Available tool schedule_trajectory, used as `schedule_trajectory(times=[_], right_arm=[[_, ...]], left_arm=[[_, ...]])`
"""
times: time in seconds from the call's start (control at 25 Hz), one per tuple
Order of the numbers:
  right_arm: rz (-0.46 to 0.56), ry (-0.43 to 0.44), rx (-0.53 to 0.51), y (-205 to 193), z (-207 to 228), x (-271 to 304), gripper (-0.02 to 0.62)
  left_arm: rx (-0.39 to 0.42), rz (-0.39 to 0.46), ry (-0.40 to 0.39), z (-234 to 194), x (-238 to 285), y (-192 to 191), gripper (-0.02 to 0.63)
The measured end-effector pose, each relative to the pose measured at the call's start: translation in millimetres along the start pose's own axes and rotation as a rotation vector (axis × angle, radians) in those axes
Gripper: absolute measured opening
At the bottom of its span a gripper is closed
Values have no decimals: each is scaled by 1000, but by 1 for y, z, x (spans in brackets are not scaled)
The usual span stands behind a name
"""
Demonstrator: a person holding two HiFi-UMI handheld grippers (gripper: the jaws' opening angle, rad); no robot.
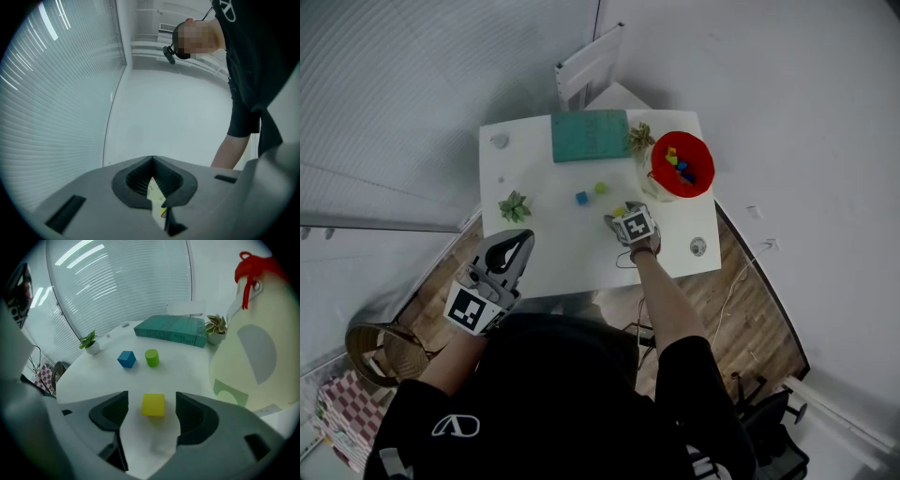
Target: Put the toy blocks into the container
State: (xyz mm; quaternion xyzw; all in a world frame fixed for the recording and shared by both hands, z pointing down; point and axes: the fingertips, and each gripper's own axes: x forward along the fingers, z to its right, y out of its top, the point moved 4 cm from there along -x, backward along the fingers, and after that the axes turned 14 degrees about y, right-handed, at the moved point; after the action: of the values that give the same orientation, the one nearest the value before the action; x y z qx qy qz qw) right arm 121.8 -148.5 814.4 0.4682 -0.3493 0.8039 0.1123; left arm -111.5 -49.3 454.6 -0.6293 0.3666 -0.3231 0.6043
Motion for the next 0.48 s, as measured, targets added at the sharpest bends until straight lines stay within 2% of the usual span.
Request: schedule_trajectory(times=[0.16, 0.48], right_arm=[[-28, 33, 3, 0, 0, 6, 160], [-49, 43, 25, -4, -1, 4, 147]], left_arm=[[5, -52, 8, -2, -7, -13, 5], [-6, -14, 18, 0, -5, -7, 5]])
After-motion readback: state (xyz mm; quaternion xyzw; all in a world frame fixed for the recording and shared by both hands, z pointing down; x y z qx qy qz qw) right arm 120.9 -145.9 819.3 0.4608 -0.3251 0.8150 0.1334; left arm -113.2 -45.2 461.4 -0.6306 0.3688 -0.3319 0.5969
